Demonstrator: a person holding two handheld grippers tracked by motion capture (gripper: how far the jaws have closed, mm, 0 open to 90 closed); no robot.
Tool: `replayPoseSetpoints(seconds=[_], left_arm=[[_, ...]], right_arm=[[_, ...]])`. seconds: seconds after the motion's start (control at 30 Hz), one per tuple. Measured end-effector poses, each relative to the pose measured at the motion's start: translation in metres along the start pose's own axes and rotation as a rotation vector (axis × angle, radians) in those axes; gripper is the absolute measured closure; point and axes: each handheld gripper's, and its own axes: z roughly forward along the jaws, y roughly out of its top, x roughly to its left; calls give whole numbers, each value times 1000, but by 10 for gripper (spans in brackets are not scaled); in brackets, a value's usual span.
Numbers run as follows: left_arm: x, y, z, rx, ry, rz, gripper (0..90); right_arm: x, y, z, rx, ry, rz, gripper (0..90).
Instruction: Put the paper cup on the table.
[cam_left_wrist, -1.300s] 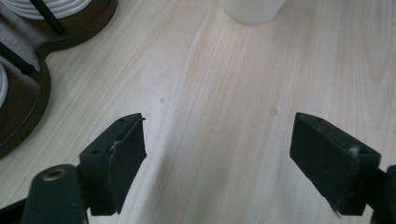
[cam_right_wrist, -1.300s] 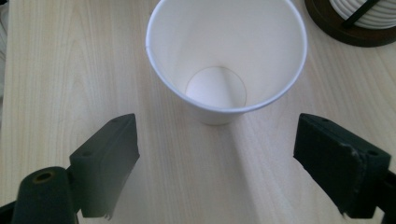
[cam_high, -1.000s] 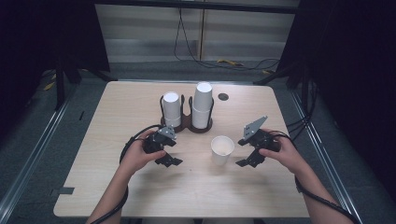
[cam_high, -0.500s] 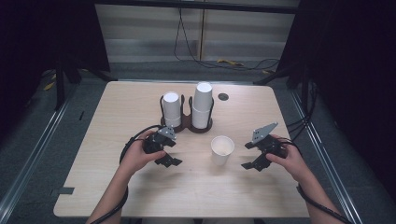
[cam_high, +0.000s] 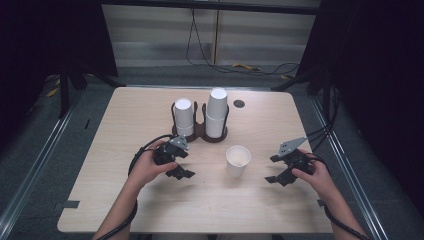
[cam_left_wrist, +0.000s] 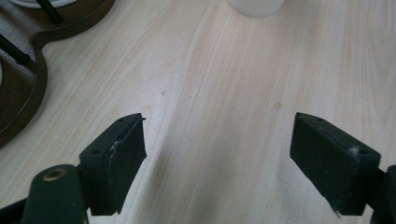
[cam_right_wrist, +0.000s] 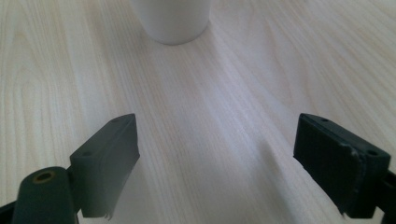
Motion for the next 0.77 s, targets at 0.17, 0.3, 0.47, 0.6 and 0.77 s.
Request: replayPoseSetpoints(seconds=[0.17,0.3,0.47,0.6,0.77], left_arm=[[2,-3,0,5,4,0,180],[4,-5,0,11,4,5,180],[7,-9,-2,13,10,5,180],[10,-13,-4,13,16,1,180],[11,-15,-6,9,19,4,180]], right_arm=[[-2,-8,1,-4,-7,22,136],[-2,-12,0,-7,-17,32,136],[-1,-16,-1,-10,-21,41,136],[-1,-17,-1,-18,-29,40,136],[-1,-16,0,-13,-29,31,136]])
